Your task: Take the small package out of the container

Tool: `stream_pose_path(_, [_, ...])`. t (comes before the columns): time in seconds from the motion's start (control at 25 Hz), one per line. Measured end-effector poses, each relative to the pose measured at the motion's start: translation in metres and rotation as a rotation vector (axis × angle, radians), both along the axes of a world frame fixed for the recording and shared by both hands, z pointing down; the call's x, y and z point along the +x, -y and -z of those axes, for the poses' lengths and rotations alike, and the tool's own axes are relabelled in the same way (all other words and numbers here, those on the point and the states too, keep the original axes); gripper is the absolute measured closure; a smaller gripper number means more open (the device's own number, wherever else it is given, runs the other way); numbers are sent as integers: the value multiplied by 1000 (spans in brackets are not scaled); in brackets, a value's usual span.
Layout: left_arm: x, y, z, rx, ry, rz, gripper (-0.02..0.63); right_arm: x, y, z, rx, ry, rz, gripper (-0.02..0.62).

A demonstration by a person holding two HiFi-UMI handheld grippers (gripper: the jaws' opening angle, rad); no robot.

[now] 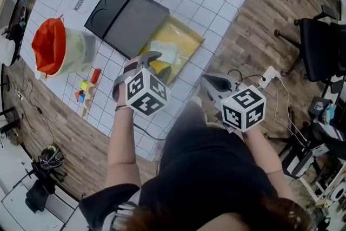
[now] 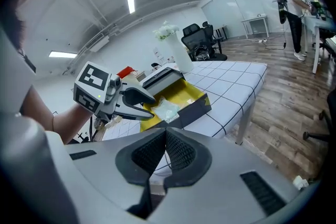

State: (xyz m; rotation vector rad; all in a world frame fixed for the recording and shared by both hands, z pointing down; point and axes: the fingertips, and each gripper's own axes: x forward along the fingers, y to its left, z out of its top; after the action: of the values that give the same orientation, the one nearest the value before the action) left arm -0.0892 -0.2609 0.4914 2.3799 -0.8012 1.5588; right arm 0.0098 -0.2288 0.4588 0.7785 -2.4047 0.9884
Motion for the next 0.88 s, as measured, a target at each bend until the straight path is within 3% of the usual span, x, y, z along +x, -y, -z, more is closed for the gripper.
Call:
stream_pose_path(0.48, [12,6,-40,-161,134,-196,411,11,23,-24,-78,-7,-52,580])
stream_pose_path(0.88, [15,7,-55,-234,146,-247,416,13,30,-34,-106,7,-67,580])
